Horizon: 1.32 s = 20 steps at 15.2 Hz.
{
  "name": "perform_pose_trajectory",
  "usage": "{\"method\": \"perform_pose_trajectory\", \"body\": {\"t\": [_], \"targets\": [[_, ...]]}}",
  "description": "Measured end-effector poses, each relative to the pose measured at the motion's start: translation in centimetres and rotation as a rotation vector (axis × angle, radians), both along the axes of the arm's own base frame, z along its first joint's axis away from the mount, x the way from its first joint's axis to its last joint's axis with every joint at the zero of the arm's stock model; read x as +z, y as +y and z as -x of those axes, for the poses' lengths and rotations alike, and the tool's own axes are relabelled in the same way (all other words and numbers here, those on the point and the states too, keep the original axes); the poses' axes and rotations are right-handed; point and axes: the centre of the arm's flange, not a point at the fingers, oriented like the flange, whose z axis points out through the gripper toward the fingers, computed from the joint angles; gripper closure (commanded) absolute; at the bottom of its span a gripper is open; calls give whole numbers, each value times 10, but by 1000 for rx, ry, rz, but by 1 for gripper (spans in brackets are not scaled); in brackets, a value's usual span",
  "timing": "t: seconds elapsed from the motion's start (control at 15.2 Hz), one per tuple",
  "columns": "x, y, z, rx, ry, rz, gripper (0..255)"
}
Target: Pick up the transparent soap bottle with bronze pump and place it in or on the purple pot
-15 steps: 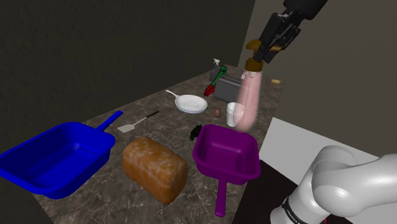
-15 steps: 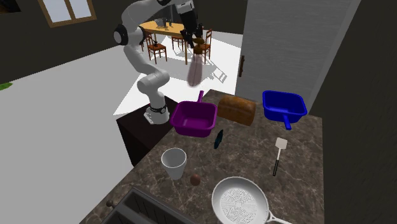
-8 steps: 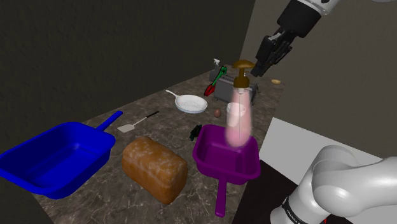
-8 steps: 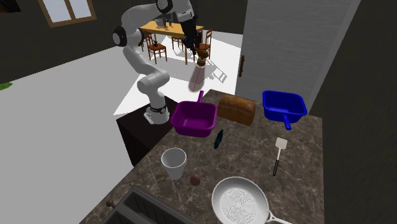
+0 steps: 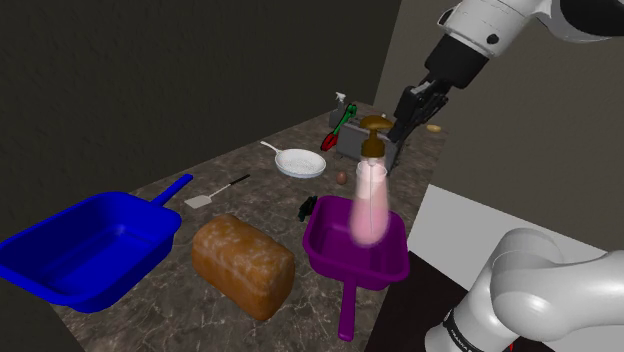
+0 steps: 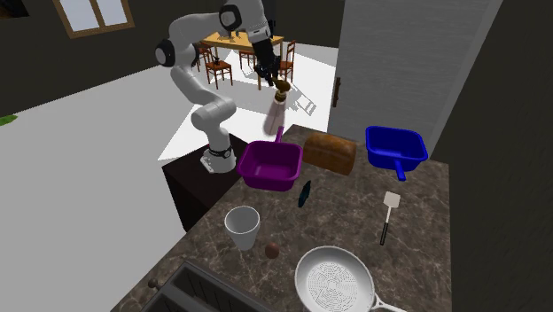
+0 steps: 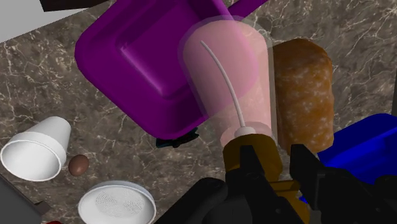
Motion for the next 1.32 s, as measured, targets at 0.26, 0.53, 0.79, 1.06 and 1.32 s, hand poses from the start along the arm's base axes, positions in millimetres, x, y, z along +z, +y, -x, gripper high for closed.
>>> {"method": "perform_pose_trajectory", "body": {"t": [0.26,0.53,0.79,1.06,1.32], "targets": [[-20,1,1,0,0,0,255],[-42,0,0,0,0,0,255],[-62,1,0,0,0,0,255],[-72,0,1,-1,-13,-3,255],[-73,0,2,-1,-17,-4,255]]}}
